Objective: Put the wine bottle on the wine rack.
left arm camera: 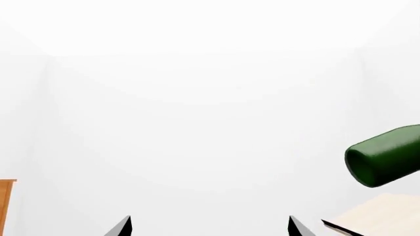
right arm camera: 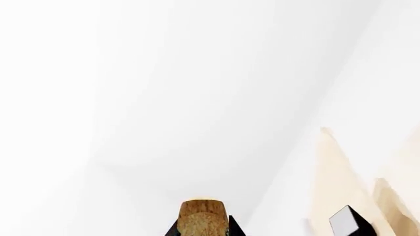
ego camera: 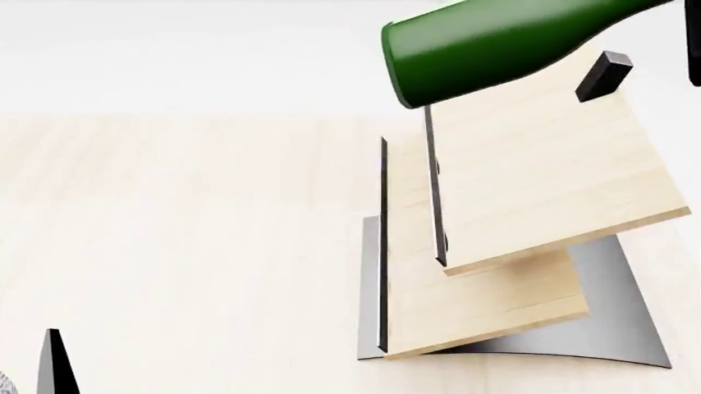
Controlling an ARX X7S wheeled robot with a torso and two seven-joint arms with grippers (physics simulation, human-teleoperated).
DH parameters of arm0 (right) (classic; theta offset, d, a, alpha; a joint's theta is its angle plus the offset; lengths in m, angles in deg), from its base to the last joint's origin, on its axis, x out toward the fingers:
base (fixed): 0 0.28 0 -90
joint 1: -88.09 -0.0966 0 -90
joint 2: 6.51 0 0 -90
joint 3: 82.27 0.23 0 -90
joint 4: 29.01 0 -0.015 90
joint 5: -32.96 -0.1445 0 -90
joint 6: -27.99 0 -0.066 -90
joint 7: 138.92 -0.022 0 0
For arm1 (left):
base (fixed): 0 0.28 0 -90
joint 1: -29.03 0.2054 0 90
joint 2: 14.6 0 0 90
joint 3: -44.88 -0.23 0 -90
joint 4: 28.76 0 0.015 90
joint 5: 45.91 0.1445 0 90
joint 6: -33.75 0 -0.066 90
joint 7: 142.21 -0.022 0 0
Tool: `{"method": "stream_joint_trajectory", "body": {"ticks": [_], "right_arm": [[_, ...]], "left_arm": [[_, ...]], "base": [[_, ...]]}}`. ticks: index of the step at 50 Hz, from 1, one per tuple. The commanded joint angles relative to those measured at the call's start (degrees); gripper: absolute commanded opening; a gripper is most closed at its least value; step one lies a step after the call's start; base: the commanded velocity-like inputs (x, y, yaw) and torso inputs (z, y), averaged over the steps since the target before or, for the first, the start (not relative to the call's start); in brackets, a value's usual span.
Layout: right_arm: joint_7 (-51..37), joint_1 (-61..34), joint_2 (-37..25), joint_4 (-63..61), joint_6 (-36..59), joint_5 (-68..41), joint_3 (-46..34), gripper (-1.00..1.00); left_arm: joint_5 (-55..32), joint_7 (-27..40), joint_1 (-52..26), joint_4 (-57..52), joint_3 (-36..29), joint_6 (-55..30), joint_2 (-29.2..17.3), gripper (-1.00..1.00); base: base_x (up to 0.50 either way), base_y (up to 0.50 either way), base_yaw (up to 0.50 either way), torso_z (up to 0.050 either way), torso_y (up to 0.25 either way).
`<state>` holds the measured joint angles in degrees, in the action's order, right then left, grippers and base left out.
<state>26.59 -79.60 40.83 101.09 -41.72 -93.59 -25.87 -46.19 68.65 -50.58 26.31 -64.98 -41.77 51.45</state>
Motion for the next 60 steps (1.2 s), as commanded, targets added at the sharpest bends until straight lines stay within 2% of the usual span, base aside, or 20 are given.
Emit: {"method": "stream_joint_trajectory", "body": {"ticks": [1,27,60], "right_arm": [[3.16,0.10,-0.51,4.87,2.73,-0.74,1.87,-1.00],[7.97,0.84,-0.31,13.53,7.05,-0.95,0.86,-1.00],[7.30,4.40,-3.62,5.42,5.21,0.90,1.31,-1.00]], "left_arm": [[0.00,0.10,-0.08,0.15,-0.19,-0.01,-0.05,1.00],[-0.03,0.24,-0.32,0.10,-0.59,-0.27,-0.23,1.00],[0.05,0.55,-0.70,0.78,-1.10,-0.14,-0.33,1.00]], "base": [[0.00,0.00,0.00,0.000,0.000],[0.00,0.00,0.00,0.001,0.001],[0.00,0.00,0.00,0.000,0.001]]}}
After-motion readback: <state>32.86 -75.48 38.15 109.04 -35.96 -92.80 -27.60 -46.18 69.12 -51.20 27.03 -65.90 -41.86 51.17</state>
